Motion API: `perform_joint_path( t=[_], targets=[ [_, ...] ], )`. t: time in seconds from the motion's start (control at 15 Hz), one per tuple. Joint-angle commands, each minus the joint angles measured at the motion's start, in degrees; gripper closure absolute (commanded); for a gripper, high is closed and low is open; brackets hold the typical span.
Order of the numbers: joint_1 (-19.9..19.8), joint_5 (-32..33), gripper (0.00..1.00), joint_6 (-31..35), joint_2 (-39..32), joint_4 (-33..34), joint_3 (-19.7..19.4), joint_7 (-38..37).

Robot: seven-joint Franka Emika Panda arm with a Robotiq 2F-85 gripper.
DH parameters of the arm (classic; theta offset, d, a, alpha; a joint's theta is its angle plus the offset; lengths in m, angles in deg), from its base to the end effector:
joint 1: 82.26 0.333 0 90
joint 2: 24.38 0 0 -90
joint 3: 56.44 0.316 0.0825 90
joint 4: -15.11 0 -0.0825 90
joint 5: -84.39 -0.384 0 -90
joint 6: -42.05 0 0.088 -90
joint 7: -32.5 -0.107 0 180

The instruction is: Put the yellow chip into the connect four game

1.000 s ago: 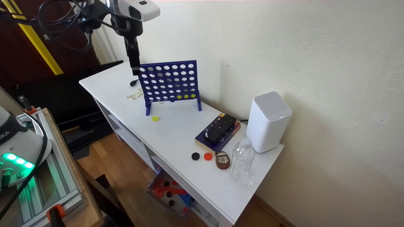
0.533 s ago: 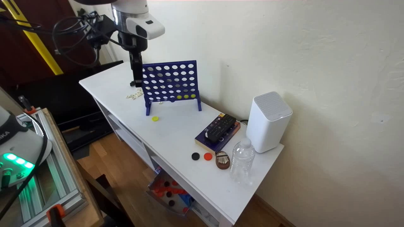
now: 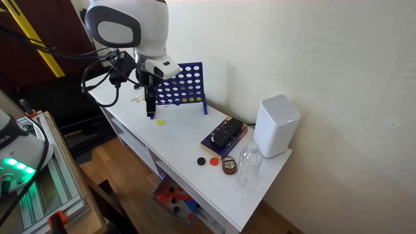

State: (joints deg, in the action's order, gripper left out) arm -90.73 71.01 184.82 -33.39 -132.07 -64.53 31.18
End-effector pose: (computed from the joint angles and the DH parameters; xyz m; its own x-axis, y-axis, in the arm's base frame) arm 0.4038 -0.1239 0.1903 0.8493 -0.4719 -0.2368 -0.4988 -0.8641 -0.0668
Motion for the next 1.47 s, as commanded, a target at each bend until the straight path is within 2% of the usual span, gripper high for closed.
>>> perform_joint_path(
  t=[0.0,0.13,0.2,0.6,0.73,0.93,1.4],
  targets=[
    [-1.21,-5.93,0.0,2.1,-7.7,4.44,2.23,4.26],
    [-0.63,-6.75,0.0,1.5,-9.61,5.76,3.62,3.32],
    [-0.76,-4.45,0.0,1.34,-6.74,3.55,2.34,2.45],
    [-0.81,-4.39,0.0,1.35,-7.74,4.13,2.51,2.36],
    [0.79,-2.77,0.0,2.71,-10.85,5.78,2.27,-1.27],
    [0.38,-4.63,0.0,2.78,-13.5,7.48,4.04,0.68],
    [-0.23,-3.99,0.0,9.65,-19.88,10.22,6.42,2.42]
  ],
)
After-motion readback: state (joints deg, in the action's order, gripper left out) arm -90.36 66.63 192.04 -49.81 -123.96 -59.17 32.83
